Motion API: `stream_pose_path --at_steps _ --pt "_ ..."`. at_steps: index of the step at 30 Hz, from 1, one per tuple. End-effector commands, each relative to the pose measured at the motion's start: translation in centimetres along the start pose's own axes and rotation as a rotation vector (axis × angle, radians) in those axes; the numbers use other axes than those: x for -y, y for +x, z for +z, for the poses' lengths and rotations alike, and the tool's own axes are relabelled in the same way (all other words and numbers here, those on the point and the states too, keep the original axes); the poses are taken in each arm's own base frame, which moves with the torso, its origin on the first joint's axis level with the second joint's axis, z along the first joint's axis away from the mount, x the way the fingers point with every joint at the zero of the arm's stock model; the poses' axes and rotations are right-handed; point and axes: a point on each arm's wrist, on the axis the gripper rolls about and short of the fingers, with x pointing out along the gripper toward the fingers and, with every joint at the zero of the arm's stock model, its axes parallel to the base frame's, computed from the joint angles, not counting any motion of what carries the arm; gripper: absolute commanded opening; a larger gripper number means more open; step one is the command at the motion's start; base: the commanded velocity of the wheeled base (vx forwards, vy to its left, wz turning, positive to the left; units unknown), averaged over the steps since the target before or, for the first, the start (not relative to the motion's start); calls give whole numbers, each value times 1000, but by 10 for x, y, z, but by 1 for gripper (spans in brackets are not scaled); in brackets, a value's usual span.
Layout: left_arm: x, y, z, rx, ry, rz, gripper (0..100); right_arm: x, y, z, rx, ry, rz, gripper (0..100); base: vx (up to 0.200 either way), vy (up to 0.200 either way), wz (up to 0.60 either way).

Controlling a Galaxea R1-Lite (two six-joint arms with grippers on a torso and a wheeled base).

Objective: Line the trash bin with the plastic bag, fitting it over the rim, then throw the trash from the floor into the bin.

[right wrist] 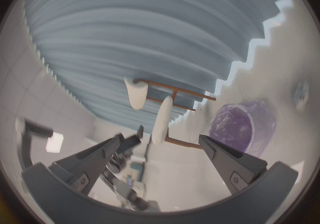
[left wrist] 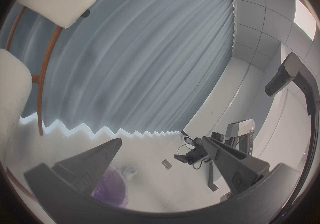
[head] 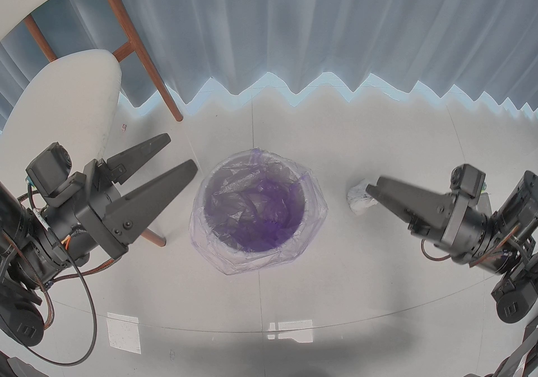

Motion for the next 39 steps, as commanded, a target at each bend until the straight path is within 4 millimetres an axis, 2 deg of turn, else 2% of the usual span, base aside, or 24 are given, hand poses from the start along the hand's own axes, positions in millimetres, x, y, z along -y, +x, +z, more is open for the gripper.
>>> stream_pose_path --at_steps 1,4,7,15,23,27,30,35,39 --pt "21 -15 14 -31 -39 -61 100 14 -7 -62 -245 -247 -25 100 0 0 0" --pt "26 -20 18 -65 -54 -77 100 31 -9 -73 -302 -354 -60 100 0 0 0" --pt "27 -22 18 -92 -60 -76 100 41 -11 -77 -327 -391 -88 100 0 -67 0" --pt "28 -24 19 -104 -67 -72 100 43 -13 -80 -340 -383 -98 100 0 -200 0" --pt "29 -24 19 -102 -65 -74 100 54 -18 -87 -369 -348 -166 100 0 -200 0" --pt "28 -25 18 -113 -71 -70 100 71 -11 -94 -364 -271 -269 100 0 -200 0" --pt "31 -27 20 -115 -72 -69 100 87 -3 -102 -352 -221 -353 100 0 -200 0" --pt "38 -34 32 -109 -68 -72 100 143 41 -105 -184 -246 -550 100 0 -200 0" --pt "43 -39 40 -89 -54 -74 100 165 67 -102 -89 -267 -592 100 0 -200 0"
